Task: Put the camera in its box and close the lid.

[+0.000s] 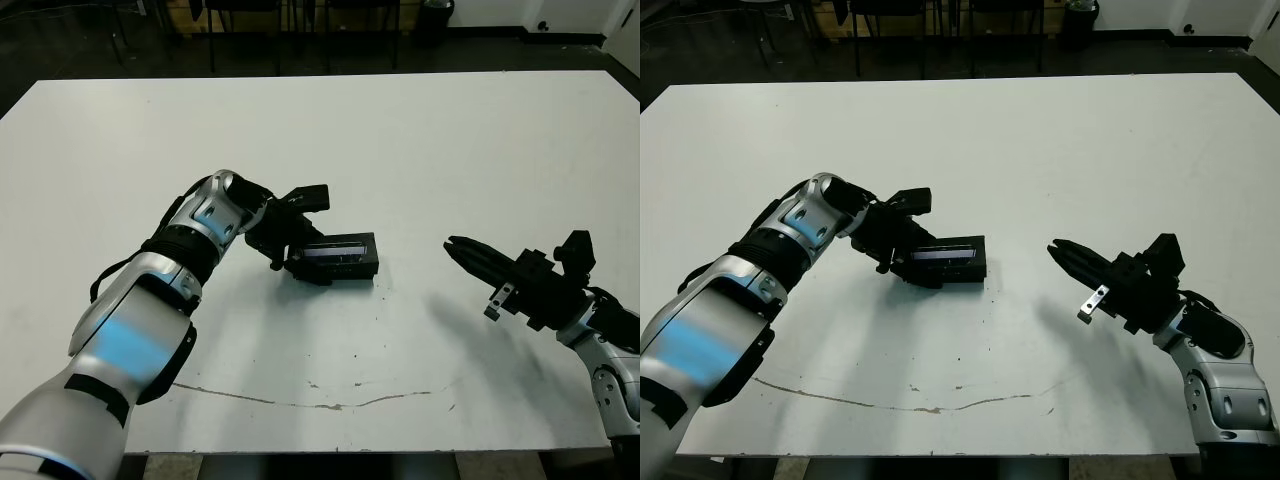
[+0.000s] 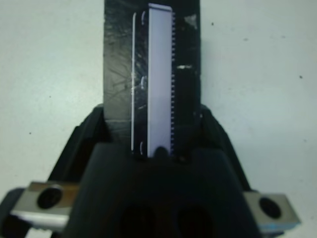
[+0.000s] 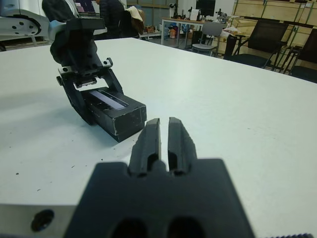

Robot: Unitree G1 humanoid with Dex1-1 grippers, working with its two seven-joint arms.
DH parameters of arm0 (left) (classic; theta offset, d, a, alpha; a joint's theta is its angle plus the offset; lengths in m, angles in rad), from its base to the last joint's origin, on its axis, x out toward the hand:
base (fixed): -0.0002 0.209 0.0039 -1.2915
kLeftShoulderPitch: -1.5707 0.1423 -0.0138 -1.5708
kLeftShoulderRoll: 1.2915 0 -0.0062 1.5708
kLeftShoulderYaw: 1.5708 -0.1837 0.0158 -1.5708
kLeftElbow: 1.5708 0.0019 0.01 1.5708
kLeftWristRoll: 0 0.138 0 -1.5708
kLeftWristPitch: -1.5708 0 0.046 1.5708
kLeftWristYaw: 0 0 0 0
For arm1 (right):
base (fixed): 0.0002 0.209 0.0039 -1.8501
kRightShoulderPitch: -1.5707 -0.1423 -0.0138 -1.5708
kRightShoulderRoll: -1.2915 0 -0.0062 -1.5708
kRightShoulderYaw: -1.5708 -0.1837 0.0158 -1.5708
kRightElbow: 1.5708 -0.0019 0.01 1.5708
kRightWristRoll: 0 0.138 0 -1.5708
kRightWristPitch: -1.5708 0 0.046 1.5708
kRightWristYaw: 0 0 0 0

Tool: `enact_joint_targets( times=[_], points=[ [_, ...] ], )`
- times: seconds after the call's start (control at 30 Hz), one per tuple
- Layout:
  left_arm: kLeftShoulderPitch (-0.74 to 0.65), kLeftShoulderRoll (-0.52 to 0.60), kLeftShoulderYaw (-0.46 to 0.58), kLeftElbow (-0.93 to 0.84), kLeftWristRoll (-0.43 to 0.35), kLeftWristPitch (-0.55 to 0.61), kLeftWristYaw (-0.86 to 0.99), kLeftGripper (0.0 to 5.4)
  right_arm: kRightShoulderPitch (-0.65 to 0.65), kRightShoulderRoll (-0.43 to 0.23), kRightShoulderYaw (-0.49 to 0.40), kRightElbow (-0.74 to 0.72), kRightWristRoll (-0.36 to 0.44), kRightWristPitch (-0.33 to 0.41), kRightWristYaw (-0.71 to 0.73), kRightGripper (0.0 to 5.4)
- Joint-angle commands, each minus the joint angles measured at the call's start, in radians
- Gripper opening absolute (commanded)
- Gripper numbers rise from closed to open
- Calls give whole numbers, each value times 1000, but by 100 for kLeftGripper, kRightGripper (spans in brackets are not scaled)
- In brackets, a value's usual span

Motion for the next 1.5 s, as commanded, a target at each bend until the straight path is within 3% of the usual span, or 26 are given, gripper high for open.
enact_joint_targets(
  times=[0.03,0.4,0.67,0.87,1.07,1.17,1.37,1.5],
  points=[
    [89,-67,-95,22,88,19,-28,274,6,2,2,3,-2,-1,0,0],
    [128,-65,-104,-14,110,32,25,274,21,-3,5,-28,-5,25,-26,0],
    [159,-56,-120,4,130,-12,56,274,11,-1,2,2,-4,-18,0,0],
    [167,-23,-165,-22,179,-131,102,387,12,-8,10,-24,-9,13,-17,0],
    [155,-19,-178,-15,175,-122,99,480,19,-11,8,-50,-2,47,-33,0],
    [155,-21,-175,-19,170,-91,98,528,16,-6,8,-34,-3,29,-21,0],
    [153,-15,-176,-21,168,-81,92,538,4,5,10,2,6,-1,10,0],
    [157,14,-177,-37,172,-170,105,538,4,1,13,-1,-4,2,7,0]
  ],
)
